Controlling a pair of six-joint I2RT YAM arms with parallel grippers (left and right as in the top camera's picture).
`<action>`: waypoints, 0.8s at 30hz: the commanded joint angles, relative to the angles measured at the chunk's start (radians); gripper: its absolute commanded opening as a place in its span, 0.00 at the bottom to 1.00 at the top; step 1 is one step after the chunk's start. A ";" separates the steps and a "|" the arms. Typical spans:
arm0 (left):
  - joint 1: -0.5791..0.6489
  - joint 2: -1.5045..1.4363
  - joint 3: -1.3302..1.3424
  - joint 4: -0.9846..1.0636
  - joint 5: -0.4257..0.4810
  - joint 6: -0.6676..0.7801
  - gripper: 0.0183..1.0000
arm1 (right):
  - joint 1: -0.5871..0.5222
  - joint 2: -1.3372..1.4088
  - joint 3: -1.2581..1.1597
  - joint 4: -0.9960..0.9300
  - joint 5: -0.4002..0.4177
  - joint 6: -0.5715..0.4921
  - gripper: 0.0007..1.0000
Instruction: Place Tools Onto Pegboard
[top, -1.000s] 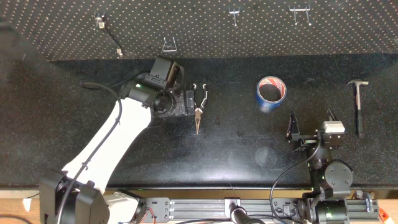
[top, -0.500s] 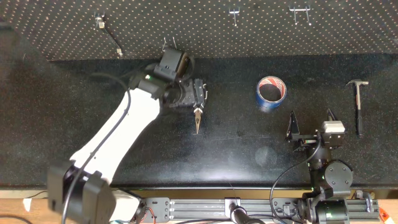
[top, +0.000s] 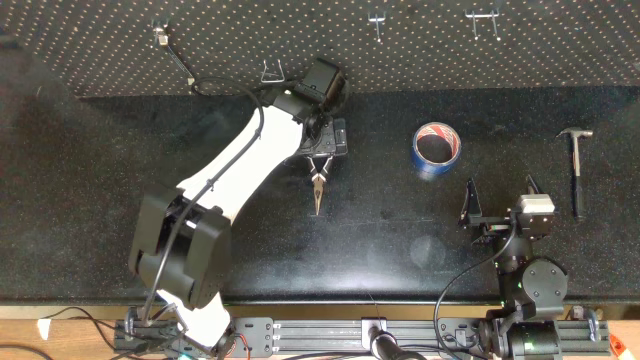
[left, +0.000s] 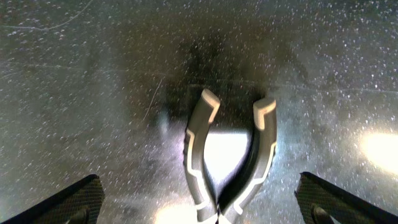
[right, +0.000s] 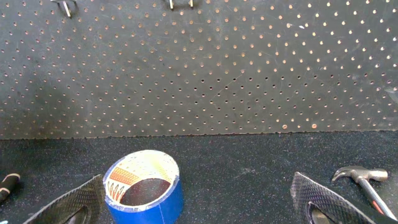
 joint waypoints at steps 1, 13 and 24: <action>-0.002 0.038 0.021 0.068 -0.012 -0.005 1.00 | 0.003 -0.005 -0.003 -0.006 0.012 -0.010 0.98; -0.002 0.072 0.020 0.086 0.031 -0.005 1.00 | 0.003 -0.005 -0.003 -0.006 0.011 -0.010 0.98; -0.002 0.074 0.019 0.086 0.046 -0.005 1.00 | 0.003 -0.005 -0.003 -0.006 0.011 -0.010 0.98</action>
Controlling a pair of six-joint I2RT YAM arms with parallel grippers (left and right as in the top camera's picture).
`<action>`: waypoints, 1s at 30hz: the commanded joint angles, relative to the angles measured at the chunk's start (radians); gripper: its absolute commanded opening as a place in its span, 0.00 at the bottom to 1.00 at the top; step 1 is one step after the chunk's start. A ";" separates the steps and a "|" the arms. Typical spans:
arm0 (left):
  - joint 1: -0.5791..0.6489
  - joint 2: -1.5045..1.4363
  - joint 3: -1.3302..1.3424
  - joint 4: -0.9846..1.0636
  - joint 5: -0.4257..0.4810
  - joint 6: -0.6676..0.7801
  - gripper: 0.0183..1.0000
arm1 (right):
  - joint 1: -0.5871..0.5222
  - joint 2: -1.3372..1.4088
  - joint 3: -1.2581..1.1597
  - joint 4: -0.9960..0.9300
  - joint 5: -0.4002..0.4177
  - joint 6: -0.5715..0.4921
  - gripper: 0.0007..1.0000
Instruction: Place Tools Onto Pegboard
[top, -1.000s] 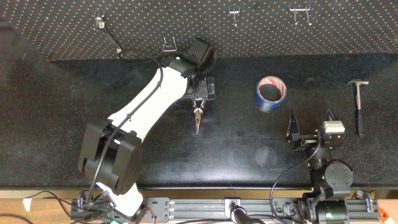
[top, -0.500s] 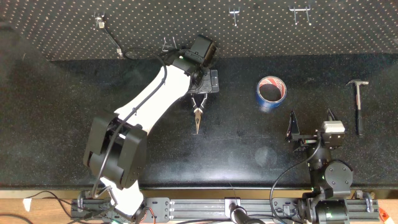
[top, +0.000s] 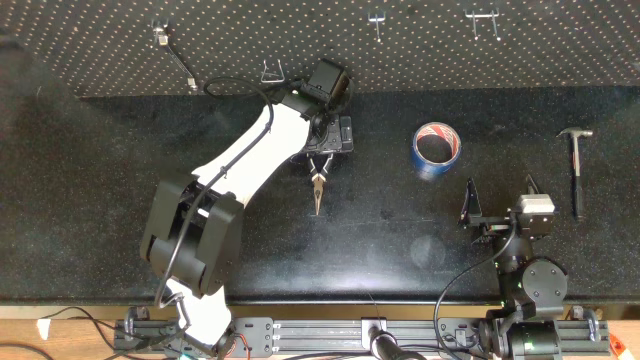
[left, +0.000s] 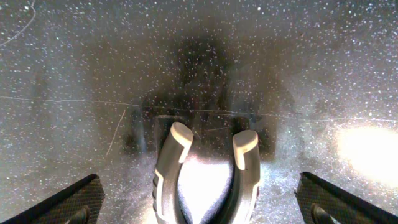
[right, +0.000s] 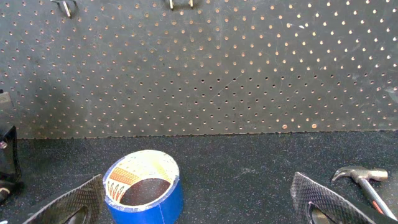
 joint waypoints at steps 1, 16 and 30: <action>-0.001 0.014 0.018 0.000 0.014 -0.005 1.00 | 0.003 -0.005 -0.003 -0.006 0.012 -0.010 0.98; -0.001 0.057 0.018 -0.031 0.031 -0.005 1.00 | 0.003 -0.005 -0.003 -0.006 0.011 -0.010 0.98; -0.001 0.072 0.018 -0.037 0.052 0.040 0.61 | 0.003 -0.005 -0.003 -0.006 0.012 -0.010 0.98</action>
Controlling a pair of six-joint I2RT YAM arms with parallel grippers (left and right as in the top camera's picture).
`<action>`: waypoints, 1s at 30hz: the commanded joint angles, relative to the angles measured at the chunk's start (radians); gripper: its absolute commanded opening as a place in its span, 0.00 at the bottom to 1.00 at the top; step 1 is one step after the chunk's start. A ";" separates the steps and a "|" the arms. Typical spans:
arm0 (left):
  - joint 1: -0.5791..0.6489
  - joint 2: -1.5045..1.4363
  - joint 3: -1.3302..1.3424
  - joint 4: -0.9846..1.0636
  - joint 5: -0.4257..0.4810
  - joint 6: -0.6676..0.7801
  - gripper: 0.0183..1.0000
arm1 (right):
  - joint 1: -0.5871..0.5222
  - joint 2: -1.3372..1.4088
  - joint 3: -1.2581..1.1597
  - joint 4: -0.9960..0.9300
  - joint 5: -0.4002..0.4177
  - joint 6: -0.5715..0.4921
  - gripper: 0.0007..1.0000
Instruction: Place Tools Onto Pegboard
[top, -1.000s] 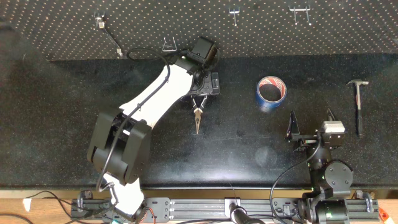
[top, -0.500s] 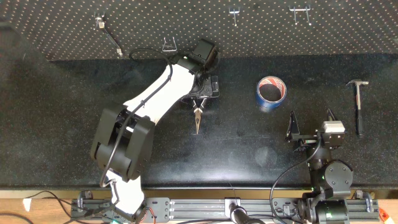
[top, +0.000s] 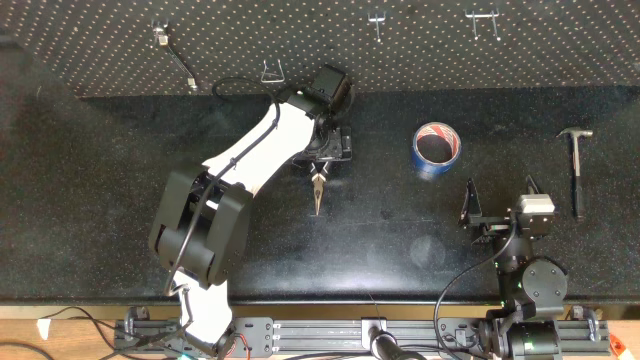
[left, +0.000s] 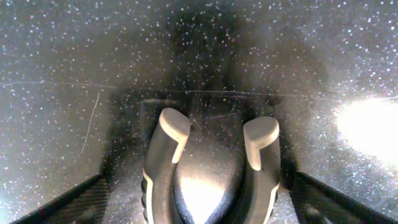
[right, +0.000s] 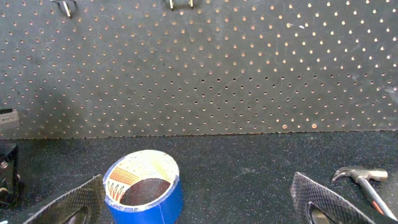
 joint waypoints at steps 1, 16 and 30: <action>-0.001 0.019 0.016 -0.005 0.010 0.016 0.54 | 0.003 -0.005 -0.003 -0.006 0.012 -0.010 0.98; -0.001 0.019 0.016 -0.005 0.010 0.016 0.48 | 0.003 -0.005 -0.003 -0.006 0.011 -0.010 0.98; 0.023 -0.030 0.098 -0.145 0.000 0.013 0.01 | 0.003 -0.005 -0.003 -0.006 0.011 -0.010 0.98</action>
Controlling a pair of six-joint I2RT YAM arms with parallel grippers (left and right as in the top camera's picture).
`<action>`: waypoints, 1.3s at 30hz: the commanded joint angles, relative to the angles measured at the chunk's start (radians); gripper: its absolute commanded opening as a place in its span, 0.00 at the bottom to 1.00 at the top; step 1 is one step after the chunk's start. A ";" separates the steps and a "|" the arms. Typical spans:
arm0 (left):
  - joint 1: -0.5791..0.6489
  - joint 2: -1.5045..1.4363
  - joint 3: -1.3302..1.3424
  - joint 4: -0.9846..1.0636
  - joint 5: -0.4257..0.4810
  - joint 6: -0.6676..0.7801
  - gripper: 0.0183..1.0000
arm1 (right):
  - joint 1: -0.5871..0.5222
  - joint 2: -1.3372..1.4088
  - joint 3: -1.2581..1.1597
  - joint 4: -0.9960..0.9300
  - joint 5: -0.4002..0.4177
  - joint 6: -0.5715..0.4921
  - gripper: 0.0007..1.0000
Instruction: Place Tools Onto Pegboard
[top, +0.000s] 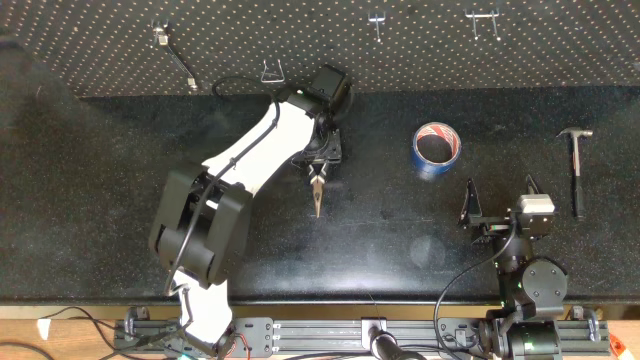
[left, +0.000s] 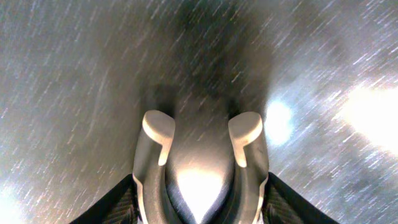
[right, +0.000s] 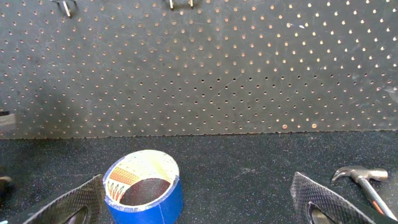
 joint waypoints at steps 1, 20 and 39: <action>0.019 -0.074 0.112 -0.094 -0.053 -0.002 0.01 | 0.003 -0.005 -0.003 -0.006 0.012 -0.010 0.98; -0.155 -0.823 -0.005 -0.652 -0.244 -0.037 0.01 | 0.003 -0.005 -0.003 -0.006 0.012 -0.010 0.98; -0.154 -1.099 -0.371 0.237 -0.618 0.209 0.01 | 0.003 -0.005 -0.003 -0.006 0.011 -0.010 0.98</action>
